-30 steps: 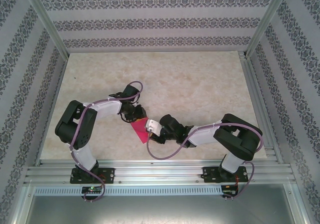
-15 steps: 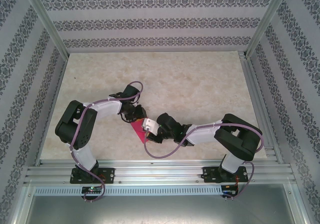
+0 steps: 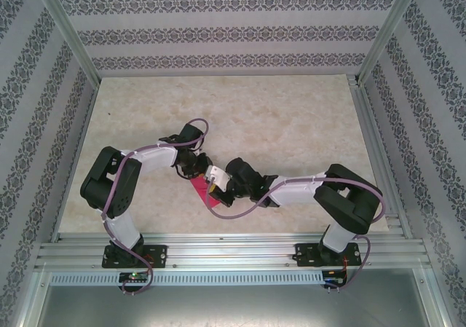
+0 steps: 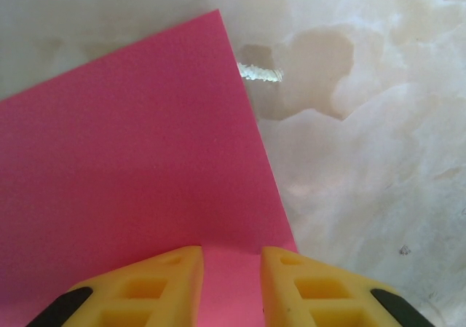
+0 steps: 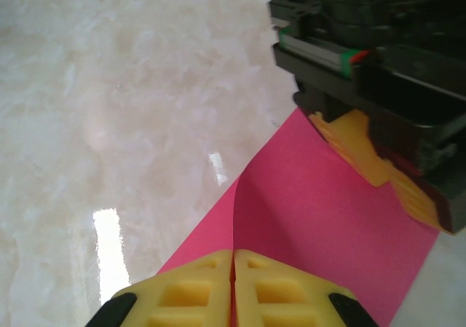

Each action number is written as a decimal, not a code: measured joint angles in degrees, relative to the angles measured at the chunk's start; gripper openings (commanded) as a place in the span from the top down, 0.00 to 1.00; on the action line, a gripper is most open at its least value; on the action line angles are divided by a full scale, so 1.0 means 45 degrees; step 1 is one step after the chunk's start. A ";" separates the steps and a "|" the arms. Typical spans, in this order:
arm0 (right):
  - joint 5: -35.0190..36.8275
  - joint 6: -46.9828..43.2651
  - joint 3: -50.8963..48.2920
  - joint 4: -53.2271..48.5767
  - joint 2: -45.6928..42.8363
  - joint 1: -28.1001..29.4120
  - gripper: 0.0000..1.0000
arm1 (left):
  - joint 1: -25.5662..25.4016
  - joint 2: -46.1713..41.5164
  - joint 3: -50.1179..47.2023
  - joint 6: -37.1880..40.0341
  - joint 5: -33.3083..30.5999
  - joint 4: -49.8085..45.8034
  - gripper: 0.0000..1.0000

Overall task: Fold a paper plane with a square sheet of paper (pick it up from the middle)
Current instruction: Fold the triangle a second time at the center of the table.

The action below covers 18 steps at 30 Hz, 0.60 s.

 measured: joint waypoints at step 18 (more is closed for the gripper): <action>-0.2385 0.2885 0.0481 0.0126 0.1175 -0.1792 0.92 | 0.0000 -0.0199 0.0384 0.0340 -0.0646 -0.0121 0.65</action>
